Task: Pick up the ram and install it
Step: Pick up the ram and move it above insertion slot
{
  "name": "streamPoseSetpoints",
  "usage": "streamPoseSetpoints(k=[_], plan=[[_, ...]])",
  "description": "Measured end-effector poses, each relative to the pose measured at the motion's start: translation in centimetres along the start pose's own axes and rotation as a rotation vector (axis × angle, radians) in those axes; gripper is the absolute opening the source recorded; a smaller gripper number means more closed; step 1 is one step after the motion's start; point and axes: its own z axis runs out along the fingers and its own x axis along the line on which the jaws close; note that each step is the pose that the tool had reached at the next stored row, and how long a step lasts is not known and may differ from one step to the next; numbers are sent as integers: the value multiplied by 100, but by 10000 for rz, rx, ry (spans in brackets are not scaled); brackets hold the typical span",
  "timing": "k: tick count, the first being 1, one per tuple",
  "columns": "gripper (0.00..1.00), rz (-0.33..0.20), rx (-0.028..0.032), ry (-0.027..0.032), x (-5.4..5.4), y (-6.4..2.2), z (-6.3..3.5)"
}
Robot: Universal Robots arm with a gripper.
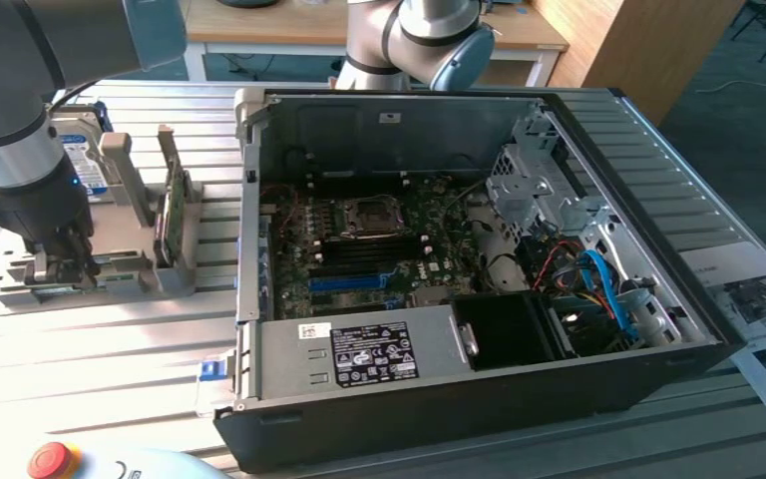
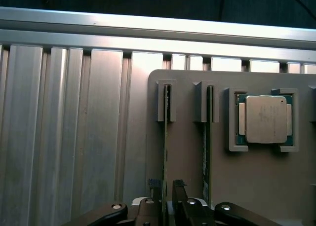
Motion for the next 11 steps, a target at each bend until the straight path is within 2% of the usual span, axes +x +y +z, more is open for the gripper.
streamPoseSetpoints(k=[11], plan=[[22, 0, 0, 1, 0, 0, 0]])
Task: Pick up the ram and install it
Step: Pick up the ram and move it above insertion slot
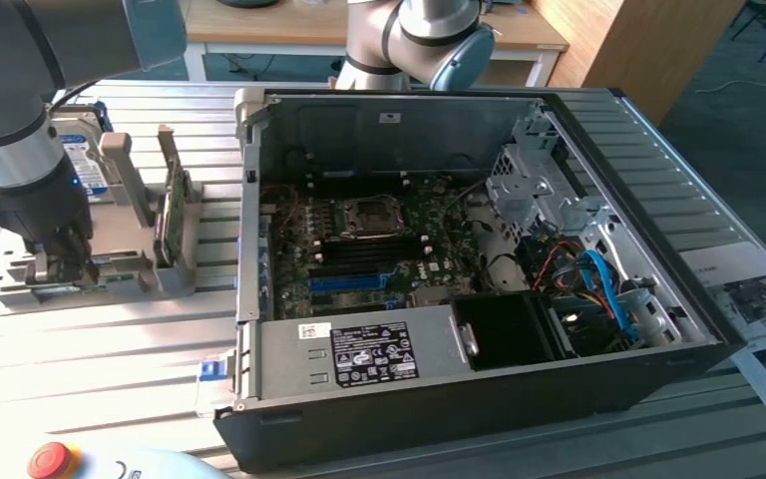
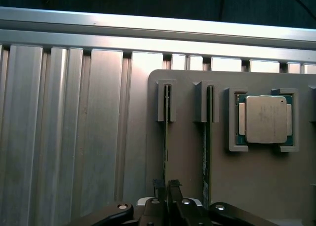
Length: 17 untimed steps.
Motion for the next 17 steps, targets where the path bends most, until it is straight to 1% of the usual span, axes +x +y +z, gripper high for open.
streamPoseSetpoints(k=[1, 2, 12, 17], plan=[[16, 0, 0, 0, 0, 0, 0], [12, 0, 0, 0, 0, 0, 0], [12, 0, 1, -2, 0, 0, -1], [12, 0, 1, -2, -1, 1, -25]])
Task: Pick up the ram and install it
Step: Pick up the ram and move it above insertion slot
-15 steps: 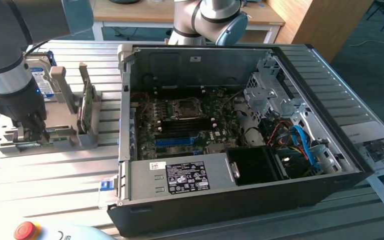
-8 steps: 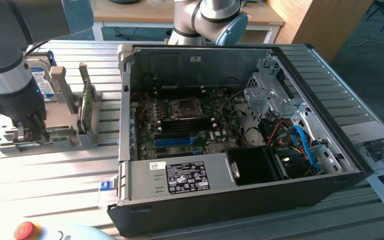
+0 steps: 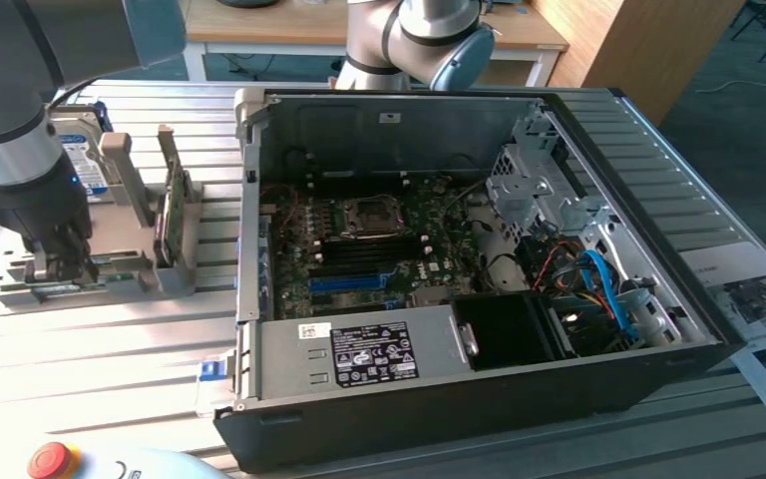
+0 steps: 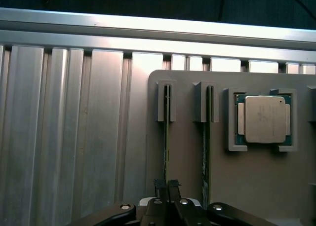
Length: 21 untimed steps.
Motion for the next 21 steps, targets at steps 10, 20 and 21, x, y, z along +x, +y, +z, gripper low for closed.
streamPoseSetpoints(k=[10, 20, 21], plan=[[12, 1, -1, 1, -2, 4, -72], [12, 1, -1, 8, -3, 6, -131], [12, 1, -2, 10, -3, 6, -137]])
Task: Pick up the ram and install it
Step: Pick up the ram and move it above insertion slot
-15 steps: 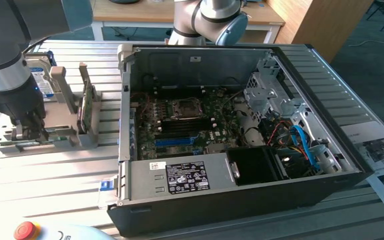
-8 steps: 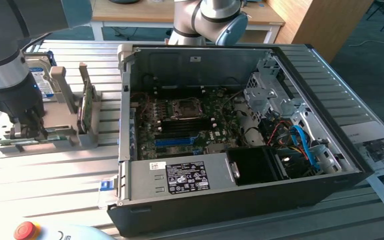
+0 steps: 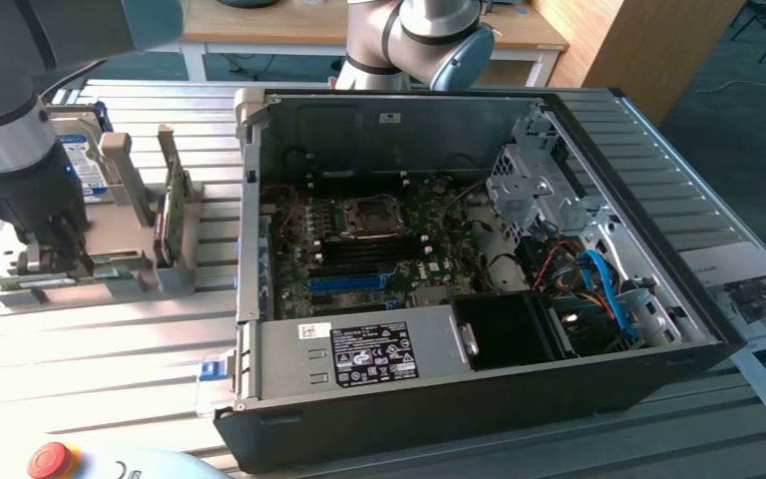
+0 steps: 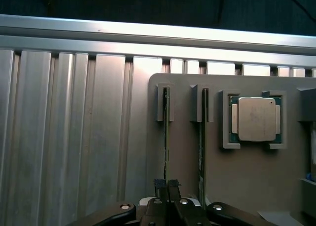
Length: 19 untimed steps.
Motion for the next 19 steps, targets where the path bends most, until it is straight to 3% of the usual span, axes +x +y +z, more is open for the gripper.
streamPoseSetpoints(k=[19], plan=[[12, 1, 0, 19, -3, 5, -123]])
